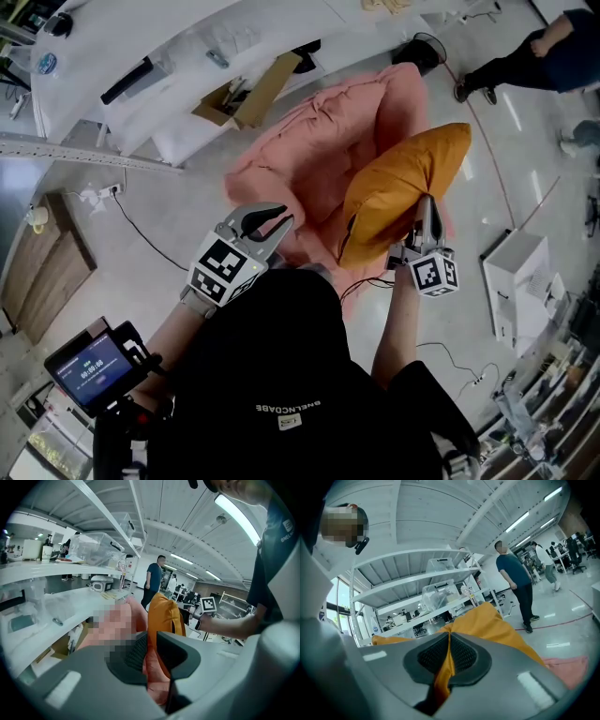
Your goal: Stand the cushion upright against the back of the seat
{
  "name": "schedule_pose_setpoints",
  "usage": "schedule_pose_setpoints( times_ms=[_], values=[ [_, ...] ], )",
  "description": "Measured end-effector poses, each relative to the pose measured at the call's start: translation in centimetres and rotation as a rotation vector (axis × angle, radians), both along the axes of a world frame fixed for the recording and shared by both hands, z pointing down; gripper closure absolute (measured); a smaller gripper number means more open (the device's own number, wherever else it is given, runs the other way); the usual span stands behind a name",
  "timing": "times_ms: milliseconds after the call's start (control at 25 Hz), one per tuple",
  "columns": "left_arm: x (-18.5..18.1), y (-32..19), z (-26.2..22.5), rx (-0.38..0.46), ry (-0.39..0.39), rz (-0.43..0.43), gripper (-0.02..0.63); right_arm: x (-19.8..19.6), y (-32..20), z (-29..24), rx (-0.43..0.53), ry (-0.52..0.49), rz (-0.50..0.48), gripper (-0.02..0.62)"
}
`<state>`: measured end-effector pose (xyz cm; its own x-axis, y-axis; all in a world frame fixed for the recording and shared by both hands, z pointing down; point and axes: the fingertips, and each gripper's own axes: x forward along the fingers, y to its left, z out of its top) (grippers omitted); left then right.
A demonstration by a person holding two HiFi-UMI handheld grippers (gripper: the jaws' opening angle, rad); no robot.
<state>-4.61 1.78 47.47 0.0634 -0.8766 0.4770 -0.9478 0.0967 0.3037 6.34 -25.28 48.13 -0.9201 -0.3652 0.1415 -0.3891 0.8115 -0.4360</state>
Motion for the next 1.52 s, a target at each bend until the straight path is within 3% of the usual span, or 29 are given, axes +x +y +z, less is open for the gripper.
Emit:
schedule_pose_setpoints(
  times_ms=[200, 360, 520, 640, 880, 1280, 1520],
  values=[
    [-0.5, -0.1, 0.6, -0.008, -0.006, -0.027, 0.522, -2.8, 1.2, 0.2, 0.002, -0.034, -0.063, 0.583],
    [-1.2, 0.6, 0.6, -0.012, -0.008, -0.038, 0.518, -6.3, 3.6, 0.2, 0.075, 0.006, -0.159, 0.588],
    [-2.4, 0.8, 1.4, -0.020, 0.005, -0.057, 0.518, -9.6, 4.2, 6.7, -0.060, 0.132, -0.187, 0.588],
    [-4.0, 1.0, 1.7, -0.029, 0.021, -0.057, 0.518, -11.6, 5.5, 9.4, -0.105, 0.141, -0.200, 0.588],
    [-3.7, 1.4, 2.3, -0.047, 0.037, -0.053, 0.509, -13.3, 7.1, 10.9, -0.150, 0.135, -0.202, 0.588],
    [-3.1, 1.0, 2.7, -0.065, 0.045, -0.028, 0.494, -15.3, 8.9, 13.7, -0.101, 0.242, -0.267, 0.581],
    [-3.2, 0.1, 3.6, -0.106, 0.041, -0.039, 0.387, -15.0, 9.5, 13.2, -0.091, 0.305, -0.287, 0.576]
  ],
)
